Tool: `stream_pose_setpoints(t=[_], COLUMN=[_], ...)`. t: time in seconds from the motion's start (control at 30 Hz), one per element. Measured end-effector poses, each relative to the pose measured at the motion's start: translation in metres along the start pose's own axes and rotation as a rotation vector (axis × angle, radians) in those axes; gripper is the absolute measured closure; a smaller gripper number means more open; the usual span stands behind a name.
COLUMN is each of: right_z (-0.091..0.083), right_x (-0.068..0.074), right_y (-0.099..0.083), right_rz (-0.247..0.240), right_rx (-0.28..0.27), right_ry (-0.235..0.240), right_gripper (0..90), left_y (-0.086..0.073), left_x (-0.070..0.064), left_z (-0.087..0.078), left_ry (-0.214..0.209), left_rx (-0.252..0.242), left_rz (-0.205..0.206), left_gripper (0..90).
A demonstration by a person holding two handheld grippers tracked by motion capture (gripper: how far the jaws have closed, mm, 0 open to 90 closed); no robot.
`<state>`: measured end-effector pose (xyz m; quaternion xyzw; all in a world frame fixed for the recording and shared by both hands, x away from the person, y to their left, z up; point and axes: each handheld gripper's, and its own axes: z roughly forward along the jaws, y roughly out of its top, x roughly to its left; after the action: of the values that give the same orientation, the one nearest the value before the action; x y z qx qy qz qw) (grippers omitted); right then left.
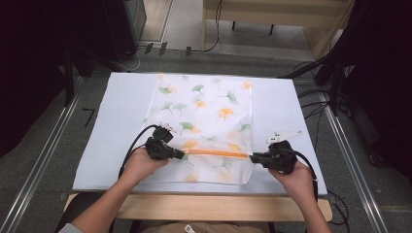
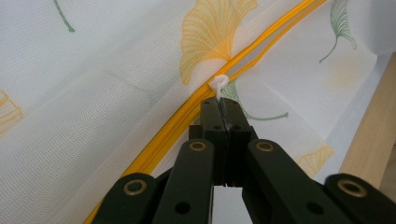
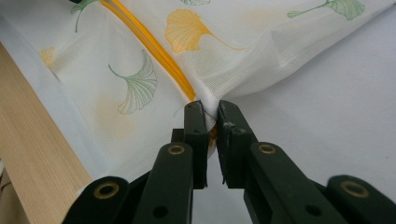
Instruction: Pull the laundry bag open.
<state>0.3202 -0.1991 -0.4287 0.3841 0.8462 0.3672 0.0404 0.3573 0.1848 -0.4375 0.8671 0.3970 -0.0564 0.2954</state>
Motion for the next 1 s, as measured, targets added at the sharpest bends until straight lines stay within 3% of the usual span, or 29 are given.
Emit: stream_pose_setpoints(t=[0.77, 1.0], right_z=[0.0002, 0.0003], right_x=[-0.0004, -0.0003], right_y=[-0.0008, -0.0005], right_rz=[0.006, -0.003], right_rx=[0.007, 0.003], right_ry=[0.0, 0.002], right_gripper=[84.3, 84.3], left_y=[0.0003, -0.0003], left_x=[-0.0009, -0.0005], left_z=[0.0018, 0.0018], left_ry=[-0.003, 0.013], left_rx=[0.002, 0.015], left_rz=[-0.01, -0.003], left_gripper=[90.0, 90.0])
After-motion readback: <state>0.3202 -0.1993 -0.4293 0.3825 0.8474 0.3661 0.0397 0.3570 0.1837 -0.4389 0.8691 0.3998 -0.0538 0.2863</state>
